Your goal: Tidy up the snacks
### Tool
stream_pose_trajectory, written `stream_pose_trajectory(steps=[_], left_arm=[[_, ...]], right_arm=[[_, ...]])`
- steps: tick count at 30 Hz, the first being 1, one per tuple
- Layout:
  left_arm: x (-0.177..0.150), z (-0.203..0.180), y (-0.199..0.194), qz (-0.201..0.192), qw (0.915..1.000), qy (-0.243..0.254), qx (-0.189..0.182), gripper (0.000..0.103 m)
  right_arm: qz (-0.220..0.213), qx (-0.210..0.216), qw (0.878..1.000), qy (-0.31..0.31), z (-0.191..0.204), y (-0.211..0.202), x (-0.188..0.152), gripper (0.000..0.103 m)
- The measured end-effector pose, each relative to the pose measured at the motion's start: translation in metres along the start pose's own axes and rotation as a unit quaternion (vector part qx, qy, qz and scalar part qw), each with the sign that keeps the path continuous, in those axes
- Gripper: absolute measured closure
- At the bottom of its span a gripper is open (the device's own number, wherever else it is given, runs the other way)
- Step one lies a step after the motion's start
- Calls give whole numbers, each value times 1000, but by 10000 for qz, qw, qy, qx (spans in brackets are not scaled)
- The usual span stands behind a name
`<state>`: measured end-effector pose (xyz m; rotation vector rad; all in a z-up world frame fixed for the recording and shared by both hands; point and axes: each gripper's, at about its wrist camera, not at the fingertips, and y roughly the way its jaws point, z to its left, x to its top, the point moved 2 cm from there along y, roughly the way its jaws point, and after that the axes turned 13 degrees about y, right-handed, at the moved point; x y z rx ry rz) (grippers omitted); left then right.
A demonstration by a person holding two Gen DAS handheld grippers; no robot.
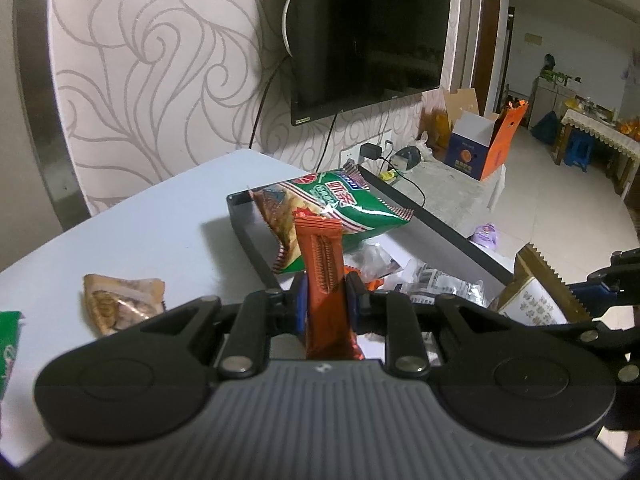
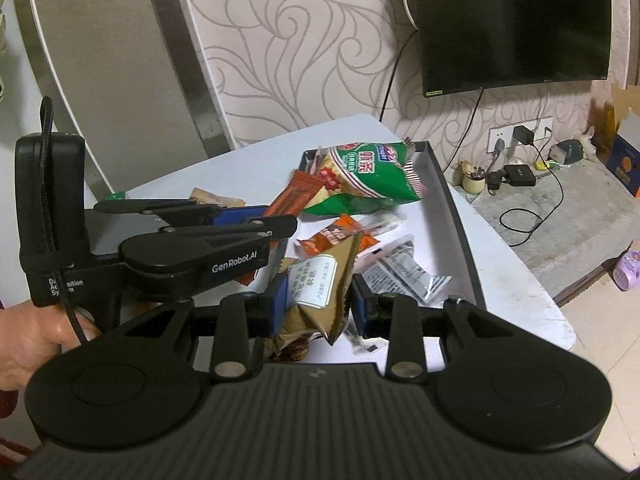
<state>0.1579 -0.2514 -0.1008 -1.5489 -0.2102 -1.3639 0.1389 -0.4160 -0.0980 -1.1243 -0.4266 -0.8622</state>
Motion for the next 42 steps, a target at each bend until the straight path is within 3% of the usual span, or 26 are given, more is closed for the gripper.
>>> stream_pose_trajectory(steps=[42], left_arm=[[-2,-5,46,105,9990,242,-348,79]], right_arm=[[222,-316,9992,-80,-18,38,4,64]])
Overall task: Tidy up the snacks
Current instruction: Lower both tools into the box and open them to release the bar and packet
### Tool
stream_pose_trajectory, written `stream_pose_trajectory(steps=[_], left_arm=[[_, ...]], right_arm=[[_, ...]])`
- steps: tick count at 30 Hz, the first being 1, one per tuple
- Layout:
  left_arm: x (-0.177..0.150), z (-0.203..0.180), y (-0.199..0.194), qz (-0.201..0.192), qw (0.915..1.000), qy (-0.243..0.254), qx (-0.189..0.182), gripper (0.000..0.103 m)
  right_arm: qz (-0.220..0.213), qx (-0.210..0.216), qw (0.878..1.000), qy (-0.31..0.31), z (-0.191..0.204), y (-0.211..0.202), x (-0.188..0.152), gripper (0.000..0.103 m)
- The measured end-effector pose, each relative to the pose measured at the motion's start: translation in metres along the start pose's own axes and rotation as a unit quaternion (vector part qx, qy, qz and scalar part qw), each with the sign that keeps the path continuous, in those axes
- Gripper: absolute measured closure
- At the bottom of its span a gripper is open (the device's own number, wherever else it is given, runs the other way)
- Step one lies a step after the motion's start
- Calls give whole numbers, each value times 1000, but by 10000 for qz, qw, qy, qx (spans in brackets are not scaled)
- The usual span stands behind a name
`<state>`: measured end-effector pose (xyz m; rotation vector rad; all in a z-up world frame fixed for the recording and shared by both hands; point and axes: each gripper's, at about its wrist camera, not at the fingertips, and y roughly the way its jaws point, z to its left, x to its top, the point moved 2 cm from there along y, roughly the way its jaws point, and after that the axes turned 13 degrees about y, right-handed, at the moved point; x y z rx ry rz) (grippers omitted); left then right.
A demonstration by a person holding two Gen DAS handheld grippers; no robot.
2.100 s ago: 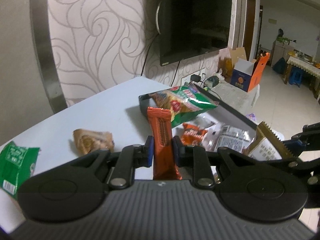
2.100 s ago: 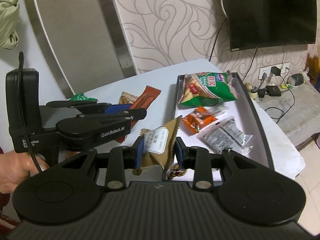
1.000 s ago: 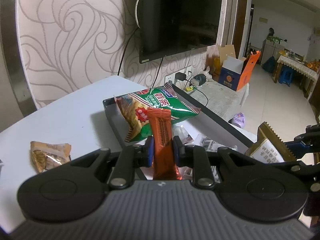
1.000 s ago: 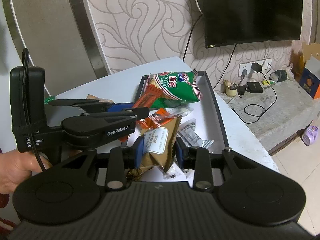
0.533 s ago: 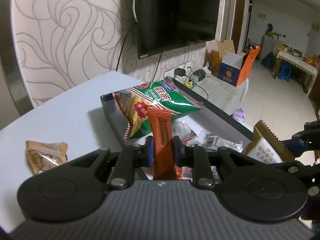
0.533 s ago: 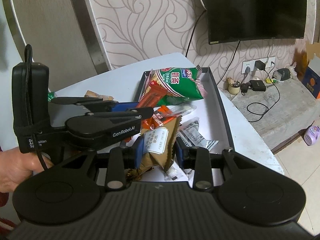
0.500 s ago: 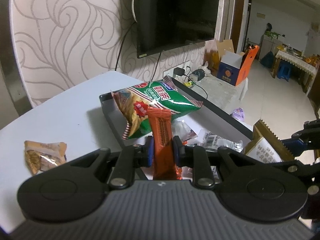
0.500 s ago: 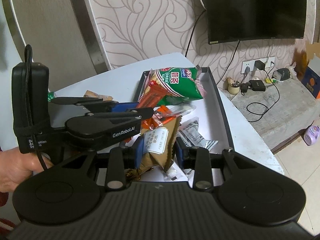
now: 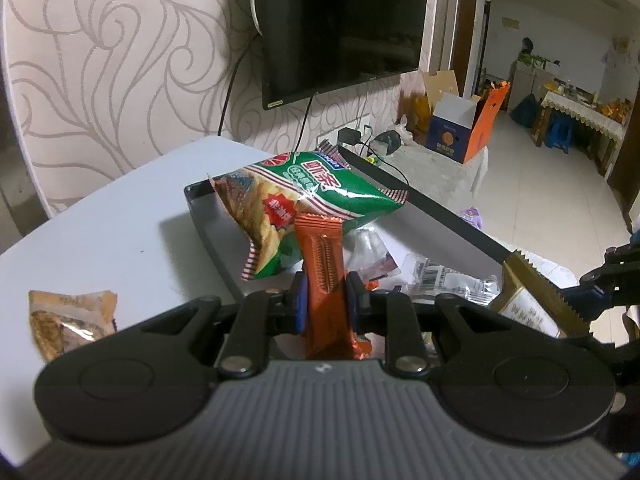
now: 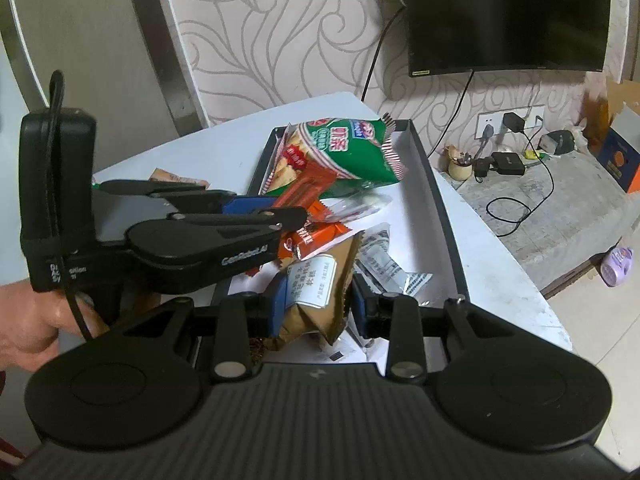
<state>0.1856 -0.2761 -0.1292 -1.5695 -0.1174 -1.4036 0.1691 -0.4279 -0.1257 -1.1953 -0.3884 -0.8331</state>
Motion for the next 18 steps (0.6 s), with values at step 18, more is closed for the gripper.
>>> stream_pose_trajectory(steps=[18], left_arm=[[5,-5,18,13,9999,163,-12,79]], right_arm=[[101,-167,9998,-93,-4,23,0,64]])
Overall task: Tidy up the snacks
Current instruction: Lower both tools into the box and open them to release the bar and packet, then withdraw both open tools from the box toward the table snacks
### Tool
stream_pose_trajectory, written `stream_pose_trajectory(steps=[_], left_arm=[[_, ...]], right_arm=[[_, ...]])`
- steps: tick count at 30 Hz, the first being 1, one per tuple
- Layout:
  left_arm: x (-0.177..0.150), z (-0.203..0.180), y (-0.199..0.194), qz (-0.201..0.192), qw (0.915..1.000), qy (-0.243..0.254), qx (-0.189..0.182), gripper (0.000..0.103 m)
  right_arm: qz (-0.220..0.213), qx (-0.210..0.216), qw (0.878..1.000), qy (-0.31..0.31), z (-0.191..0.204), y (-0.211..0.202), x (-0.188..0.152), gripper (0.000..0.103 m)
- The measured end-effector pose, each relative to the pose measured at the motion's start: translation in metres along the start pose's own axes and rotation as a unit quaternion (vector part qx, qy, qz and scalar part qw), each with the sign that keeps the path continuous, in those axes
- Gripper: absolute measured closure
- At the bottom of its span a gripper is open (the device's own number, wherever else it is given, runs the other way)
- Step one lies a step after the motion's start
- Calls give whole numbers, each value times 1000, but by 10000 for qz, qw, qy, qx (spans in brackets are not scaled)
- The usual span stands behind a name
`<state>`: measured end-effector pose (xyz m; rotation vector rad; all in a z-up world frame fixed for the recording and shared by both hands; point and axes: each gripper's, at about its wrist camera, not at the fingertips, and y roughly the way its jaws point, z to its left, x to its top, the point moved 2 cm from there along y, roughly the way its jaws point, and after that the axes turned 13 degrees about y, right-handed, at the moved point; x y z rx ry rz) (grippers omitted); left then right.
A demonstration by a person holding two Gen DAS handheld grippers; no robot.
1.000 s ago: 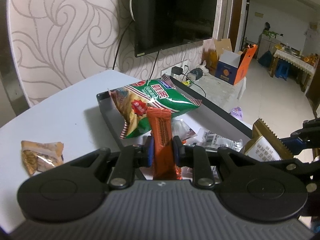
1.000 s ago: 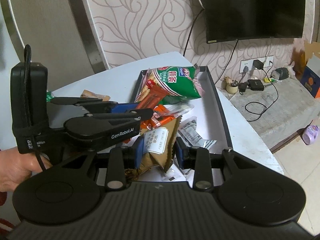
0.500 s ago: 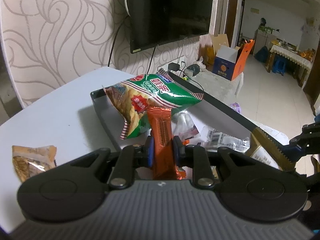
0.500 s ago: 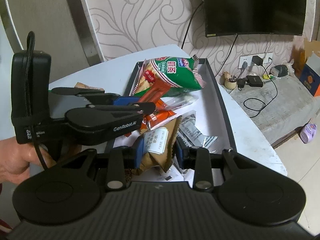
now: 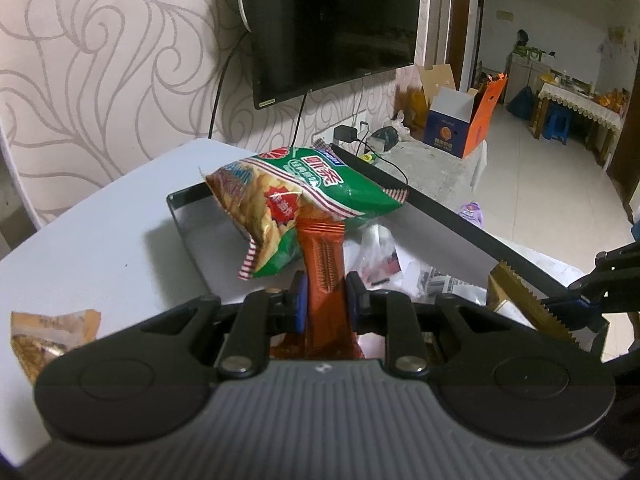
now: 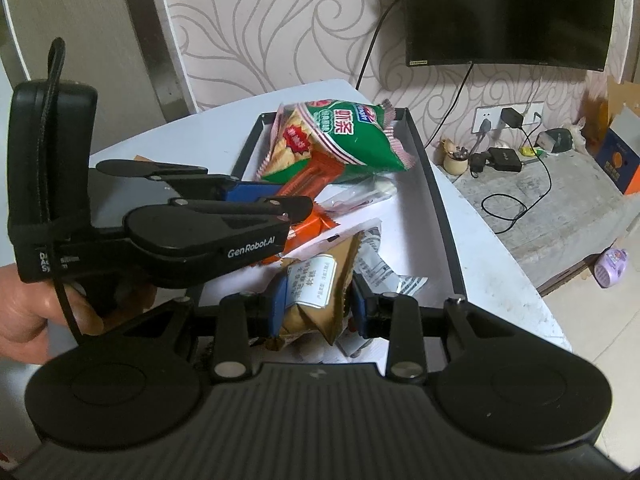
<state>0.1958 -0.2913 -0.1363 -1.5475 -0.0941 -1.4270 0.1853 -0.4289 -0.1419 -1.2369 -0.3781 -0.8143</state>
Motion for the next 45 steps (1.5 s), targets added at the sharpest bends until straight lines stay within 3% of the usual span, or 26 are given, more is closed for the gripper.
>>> stream_pose_trajectory(steps=[29,37,39,41,45], left_arm=[[-1,-2,-1,119,9998,-61,147,76],[-7,0,-15,92,9998,-96,154,75],[-8,0,-20,64,9998,-98,157,73],[-10,0,-25,25,9997,-104,198,55],[-11,-1,-34,-76,9997,-93,194,49]], right_arm=[[-121,-79,9999,-29,1,0,-4,63],[-219,-9,9997,105,0,-12,-8,47],[-255,-1,9996,141,0,-17,-10,46],[-282,15,9995,165,1,-22,-12,46],[-314,21,9993,208,4,-29,-16,41]])
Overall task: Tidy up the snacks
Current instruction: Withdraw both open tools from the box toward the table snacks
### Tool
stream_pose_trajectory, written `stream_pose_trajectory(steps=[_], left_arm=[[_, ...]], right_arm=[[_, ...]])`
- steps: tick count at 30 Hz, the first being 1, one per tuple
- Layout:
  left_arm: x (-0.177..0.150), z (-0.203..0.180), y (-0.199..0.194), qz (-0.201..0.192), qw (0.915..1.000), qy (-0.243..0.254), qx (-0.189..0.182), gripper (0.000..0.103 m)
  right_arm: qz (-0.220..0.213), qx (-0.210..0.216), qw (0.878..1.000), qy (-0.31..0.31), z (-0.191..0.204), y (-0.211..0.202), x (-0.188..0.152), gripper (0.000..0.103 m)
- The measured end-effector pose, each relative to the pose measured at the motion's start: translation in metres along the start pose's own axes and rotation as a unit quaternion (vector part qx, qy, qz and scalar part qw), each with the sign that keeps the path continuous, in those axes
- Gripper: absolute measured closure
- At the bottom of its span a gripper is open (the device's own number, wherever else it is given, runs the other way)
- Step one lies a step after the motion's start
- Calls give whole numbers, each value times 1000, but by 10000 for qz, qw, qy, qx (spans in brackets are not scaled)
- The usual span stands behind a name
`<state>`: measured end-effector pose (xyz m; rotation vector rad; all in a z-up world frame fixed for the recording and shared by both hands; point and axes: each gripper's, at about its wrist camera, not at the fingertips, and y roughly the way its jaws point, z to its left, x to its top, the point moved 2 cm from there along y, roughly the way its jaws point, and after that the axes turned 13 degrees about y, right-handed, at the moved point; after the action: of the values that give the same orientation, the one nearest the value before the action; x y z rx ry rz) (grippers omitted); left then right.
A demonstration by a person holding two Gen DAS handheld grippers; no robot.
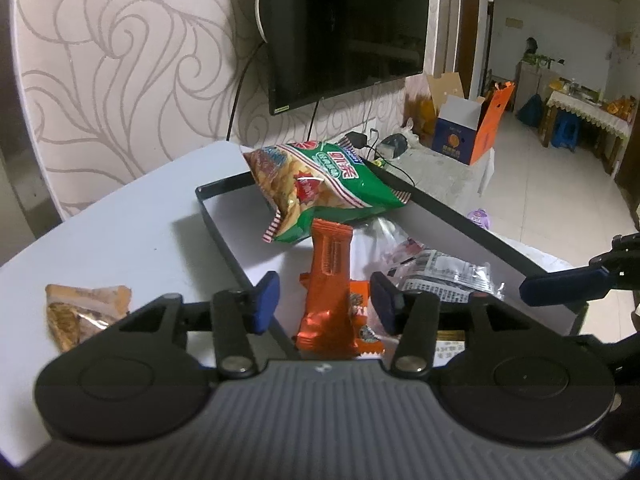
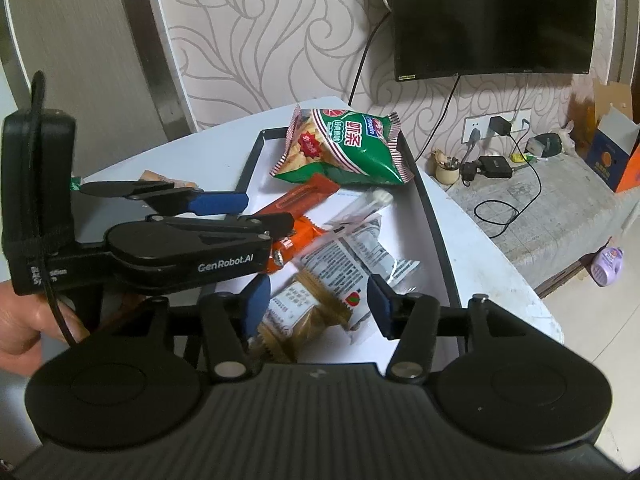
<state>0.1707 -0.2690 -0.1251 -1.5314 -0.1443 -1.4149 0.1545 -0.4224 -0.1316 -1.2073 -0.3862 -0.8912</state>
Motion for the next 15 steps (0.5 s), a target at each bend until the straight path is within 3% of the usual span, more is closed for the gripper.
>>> stream_pose_trajectory(steps=[8,15], left_arm=[[0,4,-12,-86,9999,-74,50,48],[-12,23,-39,-201,9986,-297,382,48]], right_arm=[[-87,-5,10000,12,7,-10,-4,40],[-224,47,9997,40,17,-18,2,39]])
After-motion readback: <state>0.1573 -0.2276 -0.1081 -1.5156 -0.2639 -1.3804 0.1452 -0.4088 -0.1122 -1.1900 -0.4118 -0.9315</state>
